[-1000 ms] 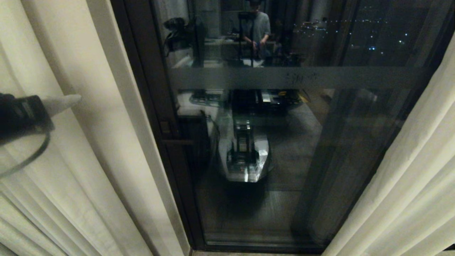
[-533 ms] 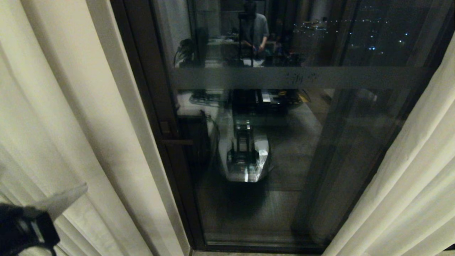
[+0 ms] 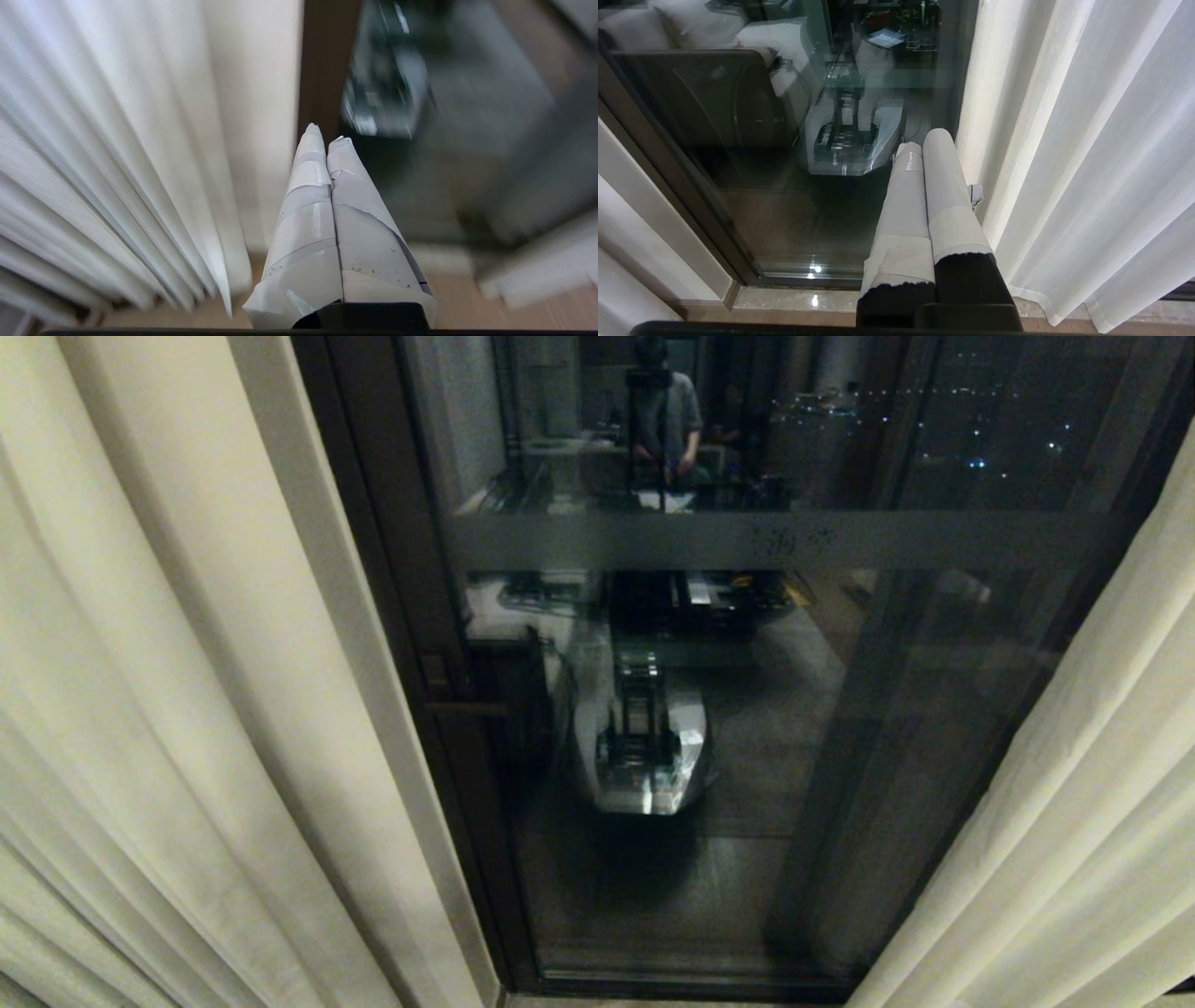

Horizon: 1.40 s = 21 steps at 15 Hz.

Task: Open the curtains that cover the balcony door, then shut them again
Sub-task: Pull the inner curtains open on both sides

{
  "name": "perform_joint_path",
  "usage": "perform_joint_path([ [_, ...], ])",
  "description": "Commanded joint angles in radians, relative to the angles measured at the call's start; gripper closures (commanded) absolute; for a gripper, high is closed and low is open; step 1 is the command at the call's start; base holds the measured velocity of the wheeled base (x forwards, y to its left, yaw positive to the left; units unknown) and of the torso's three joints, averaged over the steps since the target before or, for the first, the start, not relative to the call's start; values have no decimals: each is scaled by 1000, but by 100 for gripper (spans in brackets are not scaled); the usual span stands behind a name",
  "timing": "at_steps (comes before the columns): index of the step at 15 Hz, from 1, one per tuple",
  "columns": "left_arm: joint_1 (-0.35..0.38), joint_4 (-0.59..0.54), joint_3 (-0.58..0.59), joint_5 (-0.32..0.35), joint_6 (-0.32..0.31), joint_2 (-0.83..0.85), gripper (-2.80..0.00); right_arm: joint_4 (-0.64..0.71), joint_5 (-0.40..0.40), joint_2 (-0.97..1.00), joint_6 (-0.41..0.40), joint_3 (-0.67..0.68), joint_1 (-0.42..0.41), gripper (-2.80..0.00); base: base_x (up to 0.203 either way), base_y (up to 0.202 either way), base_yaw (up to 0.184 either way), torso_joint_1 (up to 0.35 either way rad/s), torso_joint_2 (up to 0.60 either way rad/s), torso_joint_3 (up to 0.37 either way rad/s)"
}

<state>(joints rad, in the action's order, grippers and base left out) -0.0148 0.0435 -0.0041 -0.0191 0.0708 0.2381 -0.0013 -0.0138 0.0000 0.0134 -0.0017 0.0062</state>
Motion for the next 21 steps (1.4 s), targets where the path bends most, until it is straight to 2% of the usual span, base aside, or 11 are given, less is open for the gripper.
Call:
perform_joint_path([
  [1,12,-21,4,-13,-15,-214,0,0,0,1,0,0,0,0,0,0,0,0,0,0],
  [3,15,-41,4,10,-133,-238,0,0,0,1,0,0,0,0,0,0,0,0,0,0],
  [4,15,-44,4,27,-166,-238,0,0,0,0,0,0,0,0,0,0,0,0,0,0],
  [21,15,-44,4,22,-141,-238,0,0,0,1,0,0,0,0,0,0,0,0,0,0],
])
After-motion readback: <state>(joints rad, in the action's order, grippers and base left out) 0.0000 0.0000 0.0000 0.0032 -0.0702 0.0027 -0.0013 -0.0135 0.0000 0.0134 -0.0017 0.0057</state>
